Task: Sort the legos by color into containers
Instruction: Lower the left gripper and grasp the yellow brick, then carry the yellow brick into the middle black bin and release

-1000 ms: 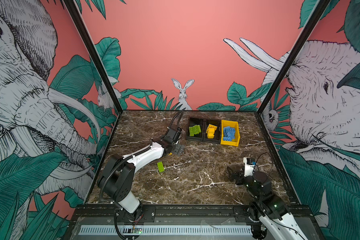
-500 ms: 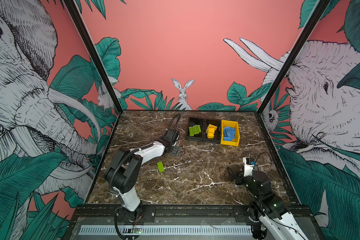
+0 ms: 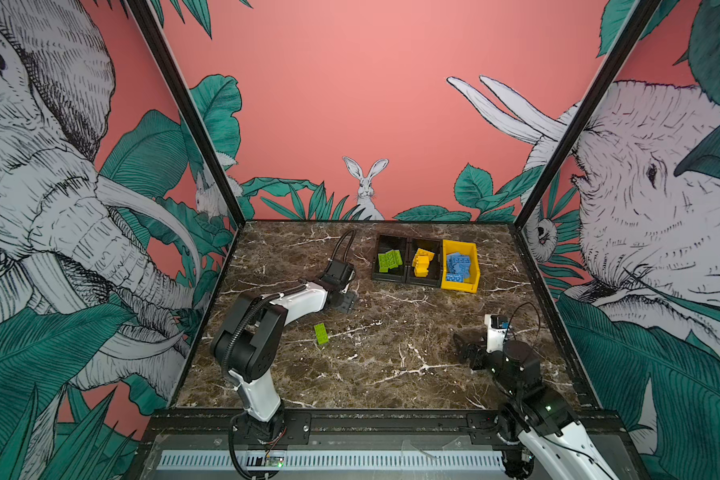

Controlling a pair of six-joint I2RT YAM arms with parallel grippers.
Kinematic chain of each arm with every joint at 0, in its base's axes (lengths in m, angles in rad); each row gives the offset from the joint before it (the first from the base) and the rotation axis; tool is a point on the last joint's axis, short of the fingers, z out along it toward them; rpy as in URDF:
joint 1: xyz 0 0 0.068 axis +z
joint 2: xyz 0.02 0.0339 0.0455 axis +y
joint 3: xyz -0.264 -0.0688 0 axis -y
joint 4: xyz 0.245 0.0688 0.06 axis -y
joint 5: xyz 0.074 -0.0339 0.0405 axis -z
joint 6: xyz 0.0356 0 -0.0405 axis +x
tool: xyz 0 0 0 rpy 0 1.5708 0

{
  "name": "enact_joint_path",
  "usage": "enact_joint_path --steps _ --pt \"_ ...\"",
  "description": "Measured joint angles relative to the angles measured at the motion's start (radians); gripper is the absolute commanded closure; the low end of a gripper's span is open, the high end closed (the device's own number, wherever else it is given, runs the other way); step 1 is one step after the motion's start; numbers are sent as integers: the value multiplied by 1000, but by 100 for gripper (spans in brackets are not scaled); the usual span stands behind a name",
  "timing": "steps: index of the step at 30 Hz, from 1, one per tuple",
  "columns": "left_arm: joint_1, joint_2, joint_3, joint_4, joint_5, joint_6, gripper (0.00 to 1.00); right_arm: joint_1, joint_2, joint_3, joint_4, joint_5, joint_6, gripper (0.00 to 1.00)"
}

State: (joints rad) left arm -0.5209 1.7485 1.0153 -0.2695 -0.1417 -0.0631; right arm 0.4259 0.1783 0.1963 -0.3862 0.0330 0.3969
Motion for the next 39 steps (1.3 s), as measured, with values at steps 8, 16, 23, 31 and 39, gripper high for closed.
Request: enact_joint_path --steps 8,16,23,31,39 --pt "0 25 0 8 11 0 40 0 0 0 7 0 0 5" --pt "0 25 1 8 8 4 55 0 0 0 7 0 0 5" --pt "0 22 13 10 27 3 62 0 -4 0 7 0 0 5" --pt "-37 -12 84 13 153 -5 63 0 -10 0 7 0 0 5" --pt "-161 58 436 77 222 2 63 0 -10 0 7 0 0 5"
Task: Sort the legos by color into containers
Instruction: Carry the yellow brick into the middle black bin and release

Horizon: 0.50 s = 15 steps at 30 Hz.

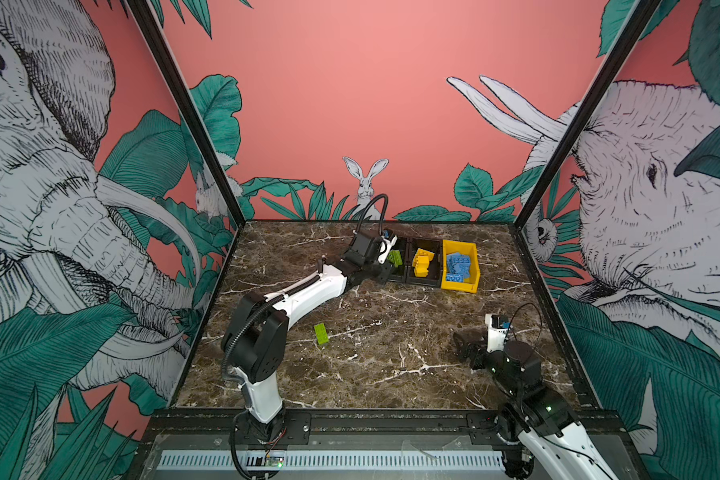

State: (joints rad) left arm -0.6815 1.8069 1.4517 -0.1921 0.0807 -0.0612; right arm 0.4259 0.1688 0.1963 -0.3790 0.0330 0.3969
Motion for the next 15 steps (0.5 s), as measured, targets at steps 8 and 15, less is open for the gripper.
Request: enact_joint_path --steps 8,15 --pt "4 290 279 161 92 0 63 0 -1 0 0 0 0 5" --pt "-4 565 550 192 167 -4 62 0 -1 0 0 0 0 5"
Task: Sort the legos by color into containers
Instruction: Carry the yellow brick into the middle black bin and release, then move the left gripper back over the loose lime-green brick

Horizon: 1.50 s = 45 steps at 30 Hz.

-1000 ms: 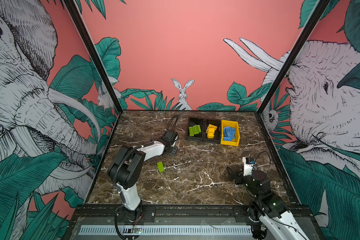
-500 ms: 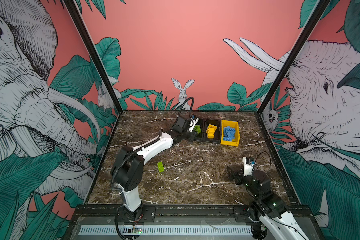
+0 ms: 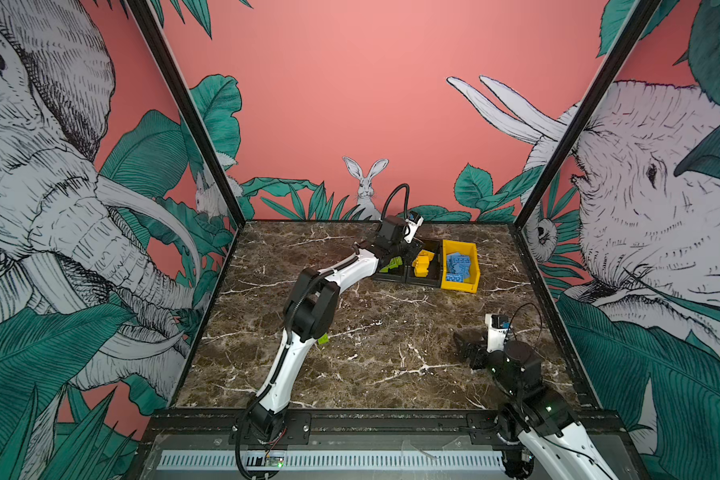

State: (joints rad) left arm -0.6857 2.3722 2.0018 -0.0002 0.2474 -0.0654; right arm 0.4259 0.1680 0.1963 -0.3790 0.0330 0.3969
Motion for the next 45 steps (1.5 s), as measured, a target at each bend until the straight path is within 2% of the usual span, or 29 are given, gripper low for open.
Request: enact_joint_path --steps 4,9,12,17,22,24,26,28,32,35,38,41,45 --pt "-4 83 118 -10 18 3 61 0 0 0 0 0 0 5" --pt "-8 119 216 -53 17 21 54 0 0 0 0 0 0 5" --pt "-7 119 232 -66 17 34 36 0 -1 0 0 0 0 5" --pt "-8 119 236 -100 7 57 22 0 -1 0 0 0 0 5" --pt "-7 119 236 -142 -24 70 21 0 -1 0 0 0 0 5" --pt "-7 106 228 -181 -62 71 23 0 -1 0 0 0 0 5" --pt "-7 45 148 -222 -124 66 24 0 -1 0 -1 0 0 5" --pt "-7 -79 -16 -248 -190 56 24 0 -3 0 -1 1 0 5" --pt "-7 -454 -425 -296 -341 -6 22 0 -8 0 -2 5 1 5" --pt "-7 -727 -664 -315 -433 -71 22 0 -14 0 -3 5 2 5" --pt "-6 -924 -839 -354 -497 -153 22 0 -21 0 -4 4 2 5" --pt "-3 -1021 -991 -392 -526 -237 23 0 -26 0 -4 4 2 5" --pt "-3 -1059 -1150 -438 -542 -325 25 0 -29 0 -4 4 2 5"
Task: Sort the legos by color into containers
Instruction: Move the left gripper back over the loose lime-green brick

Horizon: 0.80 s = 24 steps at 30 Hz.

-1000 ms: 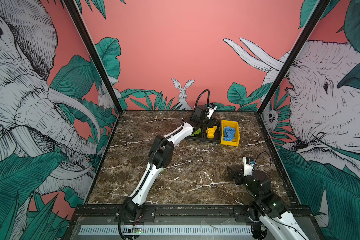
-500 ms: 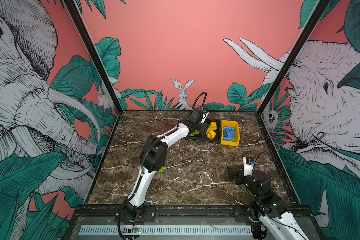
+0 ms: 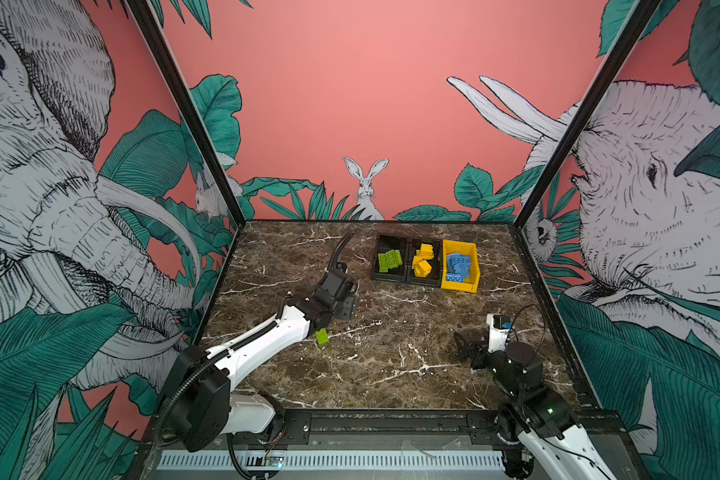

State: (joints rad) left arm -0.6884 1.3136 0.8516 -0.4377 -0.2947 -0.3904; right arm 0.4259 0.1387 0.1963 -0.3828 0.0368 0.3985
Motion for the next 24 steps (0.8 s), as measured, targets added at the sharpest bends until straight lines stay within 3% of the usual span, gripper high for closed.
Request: enact_joint_path --steps 9,24 --pt "14 -73 -151 -5 -18 -132 26 0 0 0 0 0 0 5" --pt "64 -34 -295 86 -35 -204 30 0 5 0 0 0 0 5"
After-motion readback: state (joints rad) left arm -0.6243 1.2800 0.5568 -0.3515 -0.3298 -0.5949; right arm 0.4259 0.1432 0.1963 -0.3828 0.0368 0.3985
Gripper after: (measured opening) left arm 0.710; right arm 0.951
